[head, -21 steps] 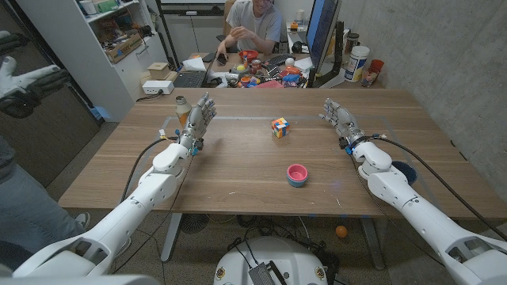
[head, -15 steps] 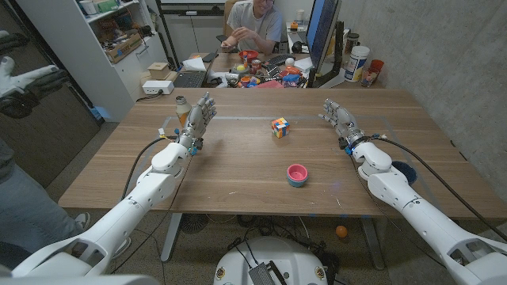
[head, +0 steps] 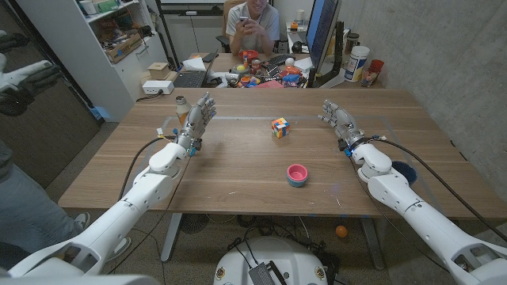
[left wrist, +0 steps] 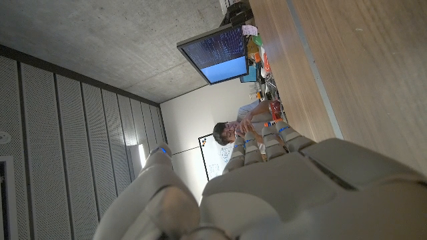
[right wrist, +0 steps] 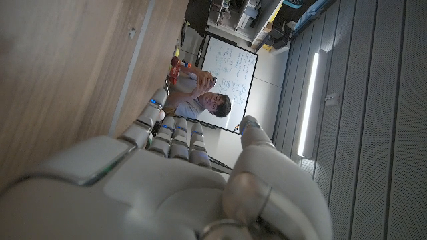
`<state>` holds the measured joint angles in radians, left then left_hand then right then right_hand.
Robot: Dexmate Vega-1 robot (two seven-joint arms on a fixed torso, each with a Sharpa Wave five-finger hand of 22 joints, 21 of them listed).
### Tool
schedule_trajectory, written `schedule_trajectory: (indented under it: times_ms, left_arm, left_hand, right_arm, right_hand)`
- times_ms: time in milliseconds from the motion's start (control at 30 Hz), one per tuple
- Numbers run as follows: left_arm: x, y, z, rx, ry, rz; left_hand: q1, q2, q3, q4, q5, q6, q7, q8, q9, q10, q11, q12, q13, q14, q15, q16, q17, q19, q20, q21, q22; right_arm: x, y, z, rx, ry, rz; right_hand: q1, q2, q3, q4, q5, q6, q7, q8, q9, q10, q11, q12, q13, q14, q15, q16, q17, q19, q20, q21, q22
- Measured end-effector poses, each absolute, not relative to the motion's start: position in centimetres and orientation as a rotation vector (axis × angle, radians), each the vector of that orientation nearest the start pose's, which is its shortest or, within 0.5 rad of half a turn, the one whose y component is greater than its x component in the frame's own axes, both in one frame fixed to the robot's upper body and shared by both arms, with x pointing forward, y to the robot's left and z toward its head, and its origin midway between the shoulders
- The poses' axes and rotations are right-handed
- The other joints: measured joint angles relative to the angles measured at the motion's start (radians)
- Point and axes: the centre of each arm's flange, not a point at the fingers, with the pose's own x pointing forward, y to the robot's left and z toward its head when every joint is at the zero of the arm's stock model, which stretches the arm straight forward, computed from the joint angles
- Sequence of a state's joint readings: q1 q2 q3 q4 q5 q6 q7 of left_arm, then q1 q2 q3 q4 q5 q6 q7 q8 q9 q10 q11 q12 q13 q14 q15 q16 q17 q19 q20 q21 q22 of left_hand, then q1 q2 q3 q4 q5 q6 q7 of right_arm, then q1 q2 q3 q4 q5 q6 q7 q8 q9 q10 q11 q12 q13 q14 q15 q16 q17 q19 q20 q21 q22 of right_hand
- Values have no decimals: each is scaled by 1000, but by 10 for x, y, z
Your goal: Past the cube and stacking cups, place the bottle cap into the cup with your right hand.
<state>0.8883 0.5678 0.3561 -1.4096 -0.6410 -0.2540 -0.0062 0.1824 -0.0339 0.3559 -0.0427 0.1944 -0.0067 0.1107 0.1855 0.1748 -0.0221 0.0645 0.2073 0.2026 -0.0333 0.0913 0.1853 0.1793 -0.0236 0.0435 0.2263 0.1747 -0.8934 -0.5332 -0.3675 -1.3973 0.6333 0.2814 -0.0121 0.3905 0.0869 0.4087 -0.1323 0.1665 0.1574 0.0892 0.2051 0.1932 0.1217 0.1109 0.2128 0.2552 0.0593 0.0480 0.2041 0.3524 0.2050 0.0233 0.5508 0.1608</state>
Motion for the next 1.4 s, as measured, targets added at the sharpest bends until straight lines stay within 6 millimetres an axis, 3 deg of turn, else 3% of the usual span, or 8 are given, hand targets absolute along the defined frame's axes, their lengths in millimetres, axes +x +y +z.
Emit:
schedule_trajectory:
  times_ms: [233, 733, 1167, 1400]
  left_arm:
    - [633, 292, -21, 3, -600, -215]
    - [631, 291, -19, 2, -605, -223]
    - [632, 289, -17, -2, -609, -241]
    - [631, 289, -15, 5, -611, -232]
  left_hand:
    - [5, 5, 0, 0, 0, 2, -2, 0, 0, 0, 0, 0, 0, 4, -4, 4, 0, 2, 2, 0, 0]
    - [9, 9, 4, -4, 0, 7, -4, 0, 0, 6, -6, 0, -3, 4, -4, 4, 0, 3, 3, 0, 0]
    - [13, 13, 8, -8, 0, 25, -11, 7, 0, 16, -6, 5, -3, 9, 1, 4, 0, 9, 9, 0, 0]
    - [13, 13, 8, -8, 0, 36, -11, 8, 0, 16, -6, 5, -3, 18, 0, 4, 0, 9, 31, -5, 0]
  right_arm:
    - [630, -279, -23, 10, -637, 211]
    - [614, -280, -4, -102, -693, 180]
    - [595, -295, 15, -267, -711, 110]
    - [584, -306, 22, -339, -712, 79]
  right_hand:
    - [2, 2, 0, 0, 4, 5, 5, 0, 0, 4, 4, 0, -5, 9, 2, 0, -8, 2, 2, -4, 0]
    - [62, -6, 18, -35, 11, 39, -11, 6, 0, 32, -4, 0, -18, 29, -7, 0, -36, 20, 5, -26, 0]
    - [120, -15, 28, -44, 11, 71, -22, 13, -1, 63, -8, 7, -28, 52, -20, 4, -59, 34, 5, -46, 0]
    - [152, -23, 29, -46, 11, 97, -21, 17, 0, 77, -16, 8, -32, 63, -20, 8, -73, 46, 4, -55, 0]
